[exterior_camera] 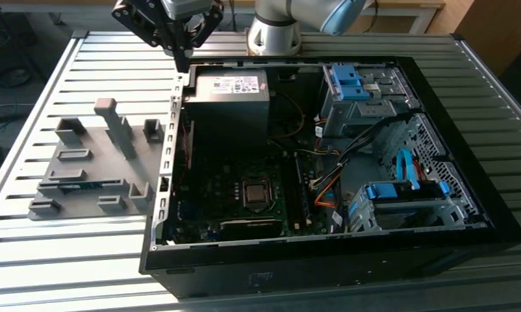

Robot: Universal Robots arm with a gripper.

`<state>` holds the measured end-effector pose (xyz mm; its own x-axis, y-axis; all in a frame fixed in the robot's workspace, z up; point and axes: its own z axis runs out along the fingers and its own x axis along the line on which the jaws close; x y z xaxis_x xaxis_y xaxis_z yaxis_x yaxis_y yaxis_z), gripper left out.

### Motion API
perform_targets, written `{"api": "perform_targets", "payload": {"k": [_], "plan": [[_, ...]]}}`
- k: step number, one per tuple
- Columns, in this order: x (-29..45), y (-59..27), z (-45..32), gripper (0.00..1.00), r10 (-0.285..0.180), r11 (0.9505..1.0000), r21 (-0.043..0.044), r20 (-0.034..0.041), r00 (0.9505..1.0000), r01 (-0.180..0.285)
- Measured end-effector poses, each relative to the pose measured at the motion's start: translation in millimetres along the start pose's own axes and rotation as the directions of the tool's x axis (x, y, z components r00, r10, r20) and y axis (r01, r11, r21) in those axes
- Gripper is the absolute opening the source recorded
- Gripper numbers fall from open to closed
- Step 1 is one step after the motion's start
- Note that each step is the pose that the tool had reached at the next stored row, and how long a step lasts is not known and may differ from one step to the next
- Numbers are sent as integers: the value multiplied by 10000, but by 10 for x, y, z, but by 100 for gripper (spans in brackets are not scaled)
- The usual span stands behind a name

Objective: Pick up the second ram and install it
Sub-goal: 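Reach for the second ram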

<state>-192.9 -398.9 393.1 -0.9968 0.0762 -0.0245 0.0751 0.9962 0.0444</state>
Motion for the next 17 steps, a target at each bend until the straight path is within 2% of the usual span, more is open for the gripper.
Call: {"api": "perform_targets", "payload": {"k": [17], "plan": [[78, -6, -2, 11, 0, 10000, 0, 0, 10000, 0]]}}
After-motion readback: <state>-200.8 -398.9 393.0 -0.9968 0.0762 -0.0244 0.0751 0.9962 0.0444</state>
